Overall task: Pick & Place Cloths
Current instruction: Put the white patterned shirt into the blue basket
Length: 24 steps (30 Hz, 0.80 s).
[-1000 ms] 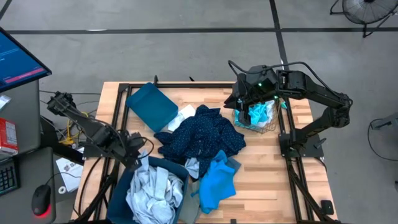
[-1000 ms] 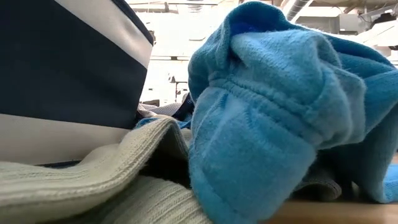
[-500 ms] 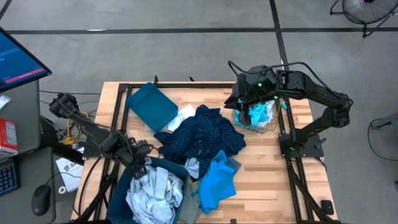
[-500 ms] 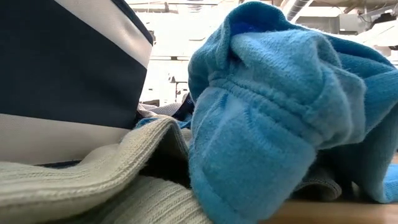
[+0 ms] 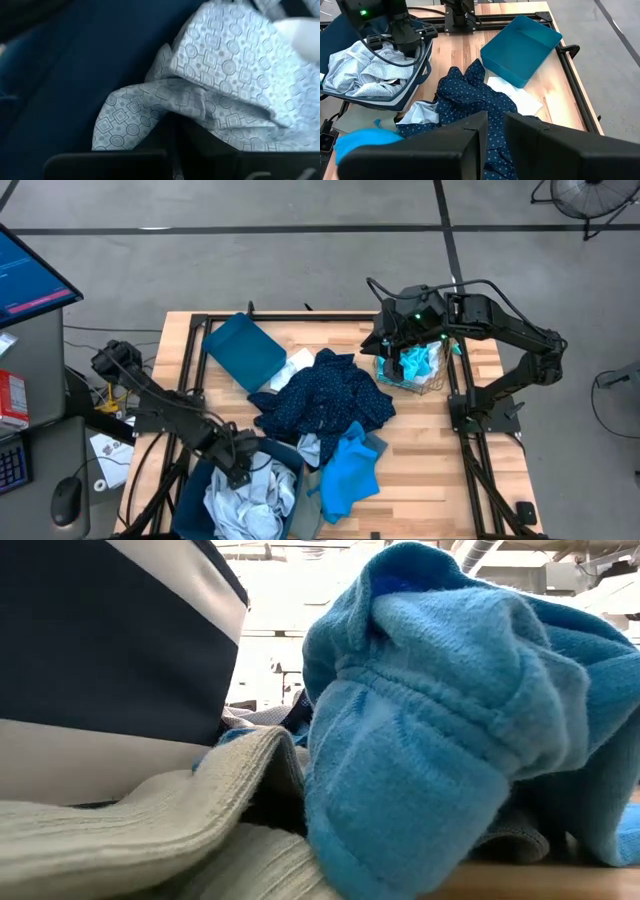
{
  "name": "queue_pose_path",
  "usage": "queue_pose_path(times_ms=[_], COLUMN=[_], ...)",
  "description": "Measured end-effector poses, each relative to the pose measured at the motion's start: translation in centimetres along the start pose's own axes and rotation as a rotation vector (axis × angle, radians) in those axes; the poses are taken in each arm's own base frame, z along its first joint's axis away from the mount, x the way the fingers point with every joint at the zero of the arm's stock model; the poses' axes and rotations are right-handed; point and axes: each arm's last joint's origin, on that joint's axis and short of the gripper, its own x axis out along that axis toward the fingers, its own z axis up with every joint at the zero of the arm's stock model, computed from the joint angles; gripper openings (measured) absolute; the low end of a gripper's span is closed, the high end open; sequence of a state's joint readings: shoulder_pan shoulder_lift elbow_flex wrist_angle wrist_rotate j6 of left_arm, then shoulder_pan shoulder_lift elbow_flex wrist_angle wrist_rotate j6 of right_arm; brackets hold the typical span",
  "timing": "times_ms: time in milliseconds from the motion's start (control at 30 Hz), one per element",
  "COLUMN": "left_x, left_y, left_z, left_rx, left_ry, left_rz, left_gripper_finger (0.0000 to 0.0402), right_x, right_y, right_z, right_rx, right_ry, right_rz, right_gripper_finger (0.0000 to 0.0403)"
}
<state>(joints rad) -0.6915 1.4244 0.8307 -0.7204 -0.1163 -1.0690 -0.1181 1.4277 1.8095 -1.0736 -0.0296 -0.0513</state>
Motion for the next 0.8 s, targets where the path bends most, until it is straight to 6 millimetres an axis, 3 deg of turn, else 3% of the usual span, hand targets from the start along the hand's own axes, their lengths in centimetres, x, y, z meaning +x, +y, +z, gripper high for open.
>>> queue_pose_path(times_ms=[200, 500, 800], left_x=[0.9, 2.2, -1.9], left_y=[-0.2, 4.0, 7.1], left_z=[-1.1, -3.5, -4.6], left_rx=[0.033, -0.157, -0.235], left_ry=[0.054, 0.238, 0.224], left_rz=[0.051, 0.124, 0.211], left_gripper_finger=[0.0001, 0.0001, 0.0000], right_x=[0.0, 0.0, 0.0], right_y=[0.0, 0.0, 0.0], right_z=[-0.1, -0.2, -0.2], right_rx=[0.000, 0.001, -0.010], right_ry=[0.015, 0.026, 0.026], right_rz=[0.001, 0.001, 0.001], right_gripper_finger=[0.0060, 0.0060, 0.0060])
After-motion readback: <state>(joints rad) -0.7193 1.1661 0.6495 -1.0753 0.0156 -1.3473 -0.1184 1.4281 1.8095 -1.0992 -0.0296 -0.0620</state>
